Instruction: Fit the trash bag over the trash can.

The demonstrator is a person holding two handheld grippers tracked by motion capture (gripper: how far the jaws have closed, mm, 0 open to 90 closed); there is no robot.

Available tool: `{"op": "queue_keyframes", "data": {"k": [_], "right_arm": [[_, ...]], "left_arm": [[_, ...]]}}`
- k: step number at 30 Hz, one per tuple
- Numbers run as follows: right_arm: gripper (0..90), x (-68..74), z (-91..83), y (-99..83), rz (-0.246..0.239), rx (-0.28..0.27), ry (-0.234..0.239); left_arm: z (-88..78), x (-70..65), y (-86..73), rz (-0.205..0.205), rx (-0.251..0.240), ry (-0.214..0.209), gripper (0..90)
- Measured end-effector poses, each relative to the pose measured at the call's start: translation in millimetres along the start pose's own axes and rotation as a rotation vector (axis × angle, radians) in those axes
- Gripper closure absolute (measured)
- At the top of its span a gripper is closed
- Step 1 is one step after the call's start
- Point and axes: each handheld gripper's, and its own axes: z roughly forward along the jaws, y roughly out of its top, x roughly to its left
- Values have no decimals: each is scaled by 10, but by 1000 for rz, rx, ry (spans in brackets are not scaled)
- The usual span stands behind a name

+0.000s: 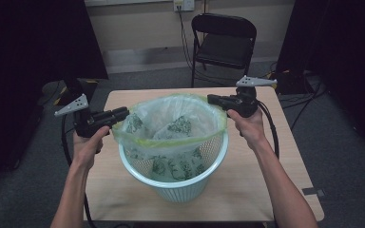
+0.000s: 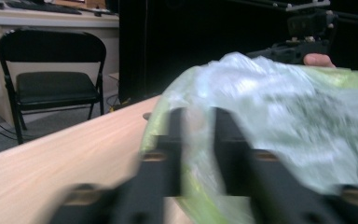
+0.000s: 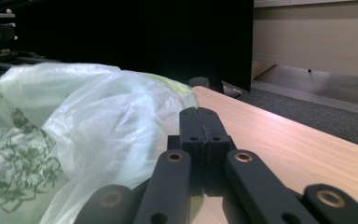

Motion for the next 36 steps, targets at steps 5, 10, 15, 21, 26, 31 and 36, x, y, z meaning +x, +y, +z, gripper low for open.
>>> {"op": "queue_keyframes", "data": {"k": [5,10,15,21,26,31,36], "right_arm": [[900,-59,-42,-136,23,14,-26],[900,-15,72,-320,21,50,16],[723,-14,112,-330,14,67,-23],[566,-135,-55,-120,35,15,-120],[523,-40,-206,31,13,-36,-117],[504,151,-309,68,-30,-45,-109],[478,237,-324,115,-50,-37,-111]], "left_arm": [[-152,20,-124,-11,11,12,900],[-207,-1,-241,-14,24,2,900],[-195,24,-120,-29,-42,24,730],[-49,-48,77,7,-87,8,548],[13,-229,78,79,-13,-6,598],[-112,-360,-29,81,-28,-20,599],[-244,-402,-48,67,-19,-53,599]]}}
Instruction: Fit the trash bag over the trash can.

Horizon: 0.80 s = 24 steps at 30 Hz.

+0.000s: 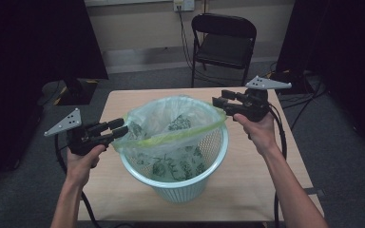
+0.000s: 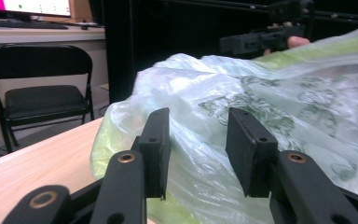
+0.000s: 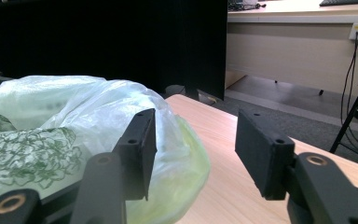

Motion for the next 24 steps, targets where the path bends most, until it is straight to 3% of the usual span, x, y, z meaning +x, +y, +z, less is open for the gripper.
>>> {"op": "queue_keyframes", "data": {"k": [4,6,10,11,13,15,21,24], "right_arm": [[472,1,47,72,5,0,7],[472,3,74,98,11,0,20],[472,48,97,121,8,-6,36],[471,66,92,120,7,-5,37],[463,103,66,110,2,3,44],[453,133,18,87,-1,8,44],[422,222,-133,-17,-6,25,40],[418,232,-196,-64,-1,31,29]], "left_arm": [[8,158,68,-26,-89,-2,567],[78,282,110,-45,-81,25,571],[272,403,128,-76,-48,4,603],[301,393,114,-80,-36,-14,610],[308,336,71,-56,-13,-1,685],[245,302,32,-69,-39,-23,750],[34,97,-18,-31,-35,-5,714],[-54,21,-39,-35,-32,-18,704]]}}
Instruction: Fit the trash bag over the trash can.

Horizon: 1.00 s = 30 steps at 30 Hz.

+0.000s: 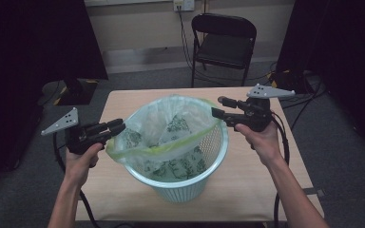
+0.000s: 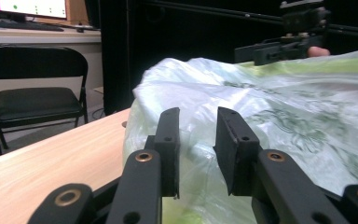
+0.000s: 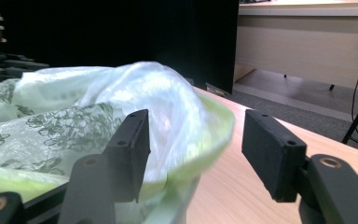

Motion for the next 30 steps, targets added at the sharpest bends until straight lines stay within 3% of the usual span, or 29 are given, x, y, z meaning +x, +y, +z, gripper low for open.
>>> {"op": "queue_keyframes", "data": {"k": [3,6,9,12,15,17,23,28,30], "right_arm": [[462,-24,15,-52,27,17,23],[653,-24,53,-81,26,22,55],[816,-16,60,-81,7,2,30],[885,-52,10,-97,21,-29,29],[886,-90,-72,-159,36,-52,-1],[889,-122,-125,-223,44,-53,-15],[885,-120,-101,-448,64,-20,6],[784,-93,61,-487,40,28,29],[702,-122,103,-437,39,34,3]], "left_arm": [[-31,-32,-11,1,5,-12,664],[-2,-1,33,0,-11,-14,599],[63,73,107,1,-42,8,561],[184,109,124,9,-4,16,537],[230,65,78,27,50,55,578],[192,36,56,27,30,62,605],[41,-37,14,23,17,25,629],[-53,-80,-2,14,16,-23,595],[-49,-25,27,8,-7,-12,557]]}}
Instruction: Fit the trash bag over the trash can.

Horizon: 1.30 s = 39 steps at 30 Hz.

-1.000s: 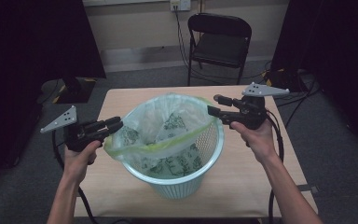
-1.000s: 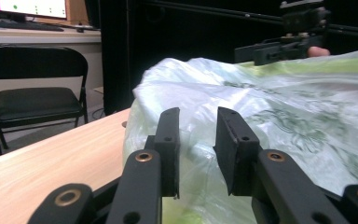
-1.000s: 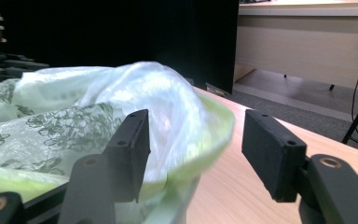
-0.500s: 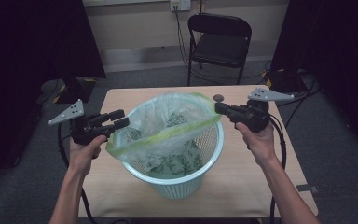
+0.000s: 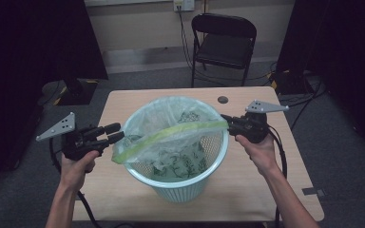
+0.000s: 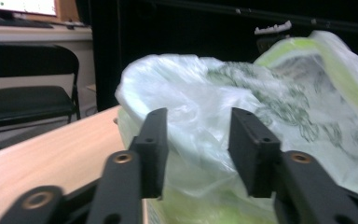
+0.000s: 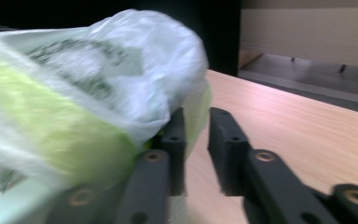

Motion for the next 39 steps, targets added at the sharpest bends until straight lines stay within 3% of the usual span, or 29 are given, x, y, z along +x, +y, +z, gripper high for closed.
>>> {"op": "queue_keyframes", "data": {"k": [2,4,7,10,14,21,23,24,27,30,35,37,39], "right_arm": [[638,-49,13,61,-1,5,-36],[587,-101,0,115,6,-1,-60],[558,-148,-40,179,14,-22,-82],[533,-141,-71,243,9,-41,-84],[503,-66,-89,339,-5,-64,-65],[474,77,-56,469,-38,-72,-34],[467,109,-37,488,-44,-72,-23],[464,123,-27,497,-44,-71,-20],[462,146,8,529,-50,-67,-13],[457,157,31,553,-51,-69,-5],[449,155,33,544,-46,-71,0],[447,156,28,538,-51,-68,3],[447,161,25,535,-51,-68,5]], "left_arm": [[39,82,58,-11,-25,18,532],[129,157,122,-21,-40,-2,530],[319,242,182,-12,5,19,554],[438,258,164,-13,52,18,644],[365,222,127,-6,46,22,766],[151,-14,53,28,33,-7,726],[142,-23,65,16,34,-35,684],[152,-13,84,20,28,-27,666],[256,95,185,11,25,2,611],[438,253,253,-13,63,27,596],[584,434,204,-71,102,59,554],[571,447,176,-86,81,33,632],[543,433,163,-87,58,10,783]]}}
